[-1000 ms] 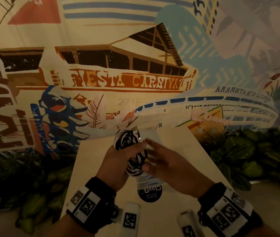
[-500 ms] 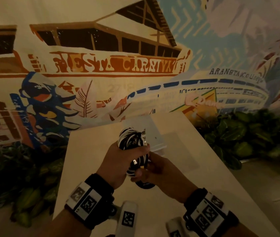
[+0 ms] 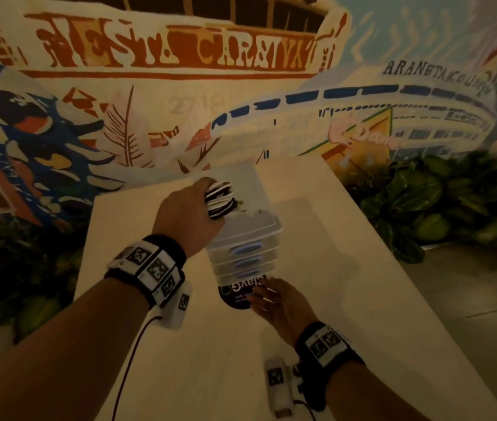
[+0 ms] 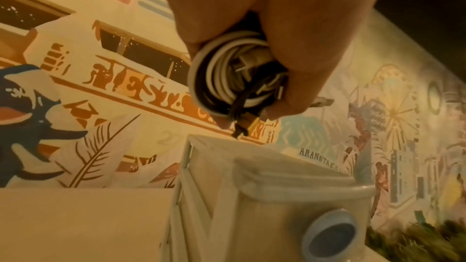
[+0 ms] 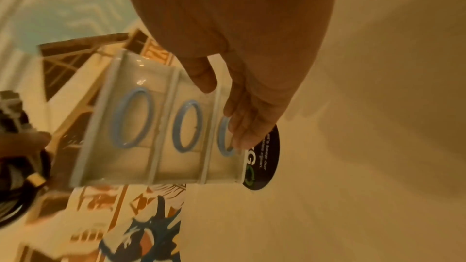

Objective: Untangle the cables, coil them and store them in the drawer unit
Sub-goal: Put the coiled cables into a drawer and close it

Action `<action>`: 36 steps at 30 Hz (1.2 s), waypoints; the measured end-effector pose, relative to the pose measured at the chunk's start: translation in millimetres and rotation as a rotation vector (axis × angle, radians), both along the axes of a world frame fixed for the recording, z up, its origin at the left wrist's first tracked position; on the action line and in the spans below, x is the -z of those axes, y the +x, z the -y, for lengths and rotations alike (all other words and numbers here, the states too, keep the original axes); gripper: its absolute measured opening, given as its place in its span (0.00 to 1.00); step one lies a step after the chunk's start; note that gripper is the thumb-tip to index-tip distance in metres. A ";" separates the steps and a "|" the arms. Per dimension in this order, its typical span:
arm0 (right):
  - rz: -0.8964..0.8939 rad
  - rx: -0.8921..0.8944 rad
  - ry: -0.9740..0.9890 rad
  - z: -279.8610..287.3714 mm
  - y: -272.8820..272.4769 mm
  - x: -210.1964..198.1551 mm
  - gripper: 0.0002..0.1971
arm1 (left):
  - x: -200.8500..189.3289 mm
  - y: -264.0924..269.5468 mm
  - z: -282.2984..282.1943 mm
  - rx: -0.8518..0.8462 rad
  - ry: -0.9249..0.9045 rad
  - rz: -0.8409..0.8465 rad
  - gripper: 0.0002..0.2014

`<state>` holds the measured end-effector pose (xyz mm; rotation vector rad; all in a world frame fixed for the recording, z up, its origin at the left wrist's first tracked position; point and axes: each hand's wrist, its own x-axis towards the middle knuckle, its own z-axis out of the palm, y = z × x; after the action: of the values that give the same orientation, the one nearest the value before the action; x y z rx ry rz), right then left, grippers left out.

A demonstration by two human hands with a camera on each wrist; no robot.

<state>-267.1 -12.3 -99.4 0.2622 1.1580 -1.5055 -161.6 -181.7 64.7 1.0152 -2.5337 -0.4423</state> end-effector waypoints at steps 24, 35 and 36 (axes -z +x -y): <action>0.208 0.317 -0.077 44.9 28.1 47.6 0.18 | 25.3 -16.8 16.6 0.049 0.032 0.187 0.19; 0.279 0.347 -0.071 -28.4 52.4 43.5 0.16 | 29.1 -19.7 17.6 0.031 -0.025 0.190 0.17; 0.283 0.348 -0.066 -32.3 54.8 43.0 0.16 | 29.2 -19.9 17.8 0.031 -0.031 0.194 0.18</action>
<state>-212.3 20.0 -142.5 0.6370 0.8638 -1.7383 -181.5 -199.5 35.5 1.0549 -2.7212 -0.3258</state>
